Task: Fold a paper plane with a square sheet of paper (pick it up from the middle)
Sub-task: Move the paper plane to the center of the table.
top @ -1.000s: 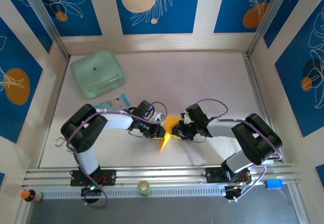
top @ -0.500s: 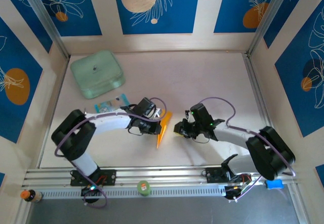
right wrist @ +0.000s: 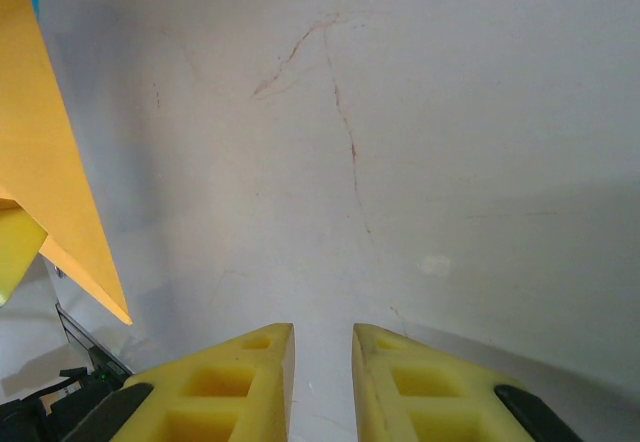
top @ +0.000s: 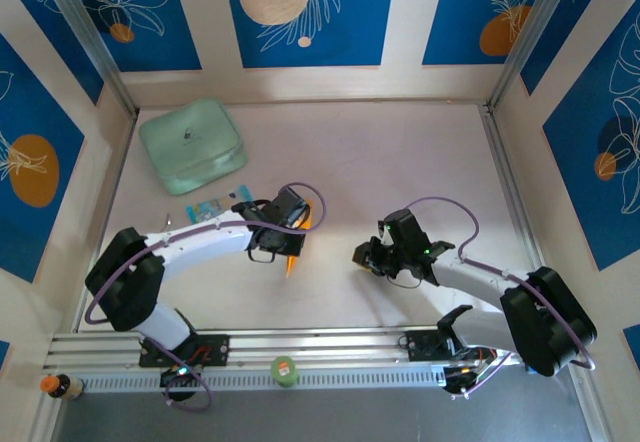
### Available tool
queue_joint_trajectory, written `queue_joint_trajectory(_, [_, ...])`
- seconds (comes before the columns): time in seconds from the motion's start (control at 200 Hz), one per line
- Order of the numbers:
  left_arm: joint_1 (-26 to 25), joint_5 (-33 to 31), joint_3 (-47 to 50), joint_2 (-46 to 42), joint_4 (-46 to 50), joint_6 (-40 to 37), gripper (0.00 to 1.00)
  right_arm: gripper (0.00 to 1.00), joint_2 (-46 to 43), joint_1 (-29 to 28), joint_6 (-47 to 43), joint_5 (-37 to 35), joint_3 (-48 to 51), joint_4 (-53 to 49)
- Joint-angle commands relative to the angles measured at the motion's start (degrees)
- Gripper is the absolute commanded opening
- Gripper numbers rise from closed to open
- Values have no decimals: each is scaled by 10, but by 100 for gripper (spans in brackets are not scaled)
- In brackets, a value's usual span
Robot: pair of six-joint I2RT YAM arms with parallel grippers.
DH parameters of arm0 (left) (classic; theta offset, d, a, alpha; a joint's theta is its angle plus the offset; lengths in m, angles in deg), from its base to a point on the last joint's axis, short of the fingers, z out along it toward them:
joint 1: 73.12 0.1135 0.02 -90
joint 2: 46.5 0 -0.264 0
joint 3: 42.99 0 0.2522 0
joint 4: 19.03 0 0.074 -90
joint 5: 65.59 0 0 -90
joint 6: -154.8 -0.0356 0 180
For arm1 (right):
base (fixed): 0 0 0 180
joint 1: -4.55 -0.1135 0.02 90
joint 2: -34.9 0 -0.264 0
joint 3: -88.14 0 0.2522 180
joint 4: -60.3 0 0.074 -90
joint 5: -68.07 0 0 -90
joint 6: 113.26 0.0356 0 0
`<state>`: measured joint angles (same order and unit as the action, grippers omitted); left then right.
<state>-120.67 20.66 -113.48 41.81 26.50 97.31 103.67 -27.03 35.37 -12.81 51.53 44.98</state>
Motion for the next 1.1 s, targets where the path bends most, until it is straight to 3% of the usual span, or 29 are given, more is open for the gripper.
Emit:
queue_joint_trajectory(0.0, [-6, -15, -3, 8, 18, 6, 2, 23, 2, 1, 6, 2, 1, -8])
queue_joint_trajectory(0.355, [-7, 37, 25, 25, -29, 32, 2, 24, 5, -10, -1, 11, -9, -7])
queue_joint_trajectory(1.095, [-10, 43, 21, 40, -25, 39, 9, 24, 25, -16, 4, 10, -9, 9])
